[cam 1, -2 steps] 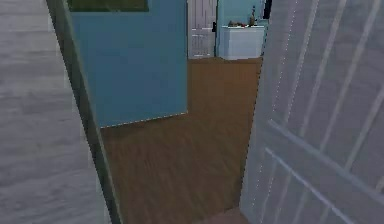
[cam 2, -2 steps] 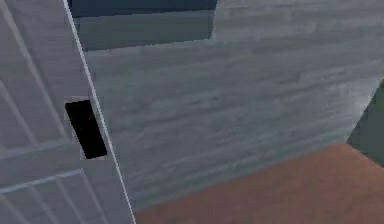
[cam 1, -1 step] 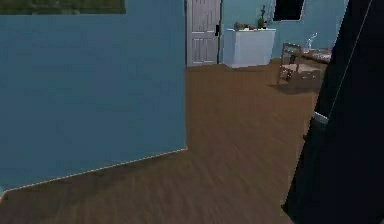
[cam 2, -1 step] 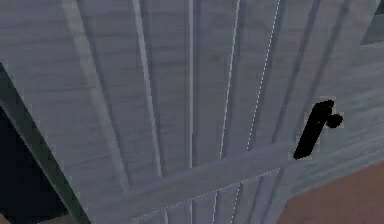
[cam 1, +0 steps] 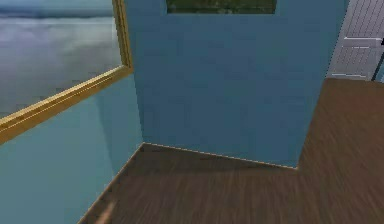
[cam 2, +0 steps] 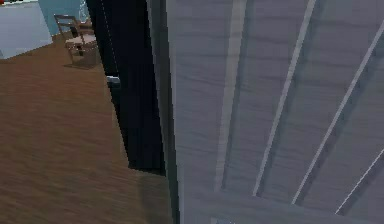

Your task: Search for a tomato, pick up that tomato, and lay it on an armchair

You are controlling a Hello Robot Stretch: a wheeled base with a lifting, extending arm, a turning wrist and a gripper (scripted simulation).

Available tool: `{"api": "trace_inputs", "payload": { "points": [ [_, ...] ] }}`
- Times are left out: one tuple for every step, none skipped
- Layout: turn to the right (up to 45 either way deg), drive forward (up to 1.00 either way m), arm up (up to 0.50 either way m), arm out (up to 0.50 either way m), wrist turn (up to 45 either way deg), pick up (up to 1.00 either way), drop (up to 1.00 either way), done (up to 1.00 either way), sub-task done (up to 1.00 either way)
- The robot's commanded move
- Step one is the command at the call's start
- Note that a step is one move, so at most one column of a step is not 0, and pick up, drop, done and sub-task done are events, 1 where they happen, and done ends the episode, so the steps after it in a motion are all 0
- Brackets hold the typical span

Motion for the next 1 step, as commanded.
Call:
{"api": "trace_inputs", "payload": {
  "points": [
    [0.0,0.05,0.00,0.00,0.0,0.00,0.00,0.00,0.00]
  ]
}}
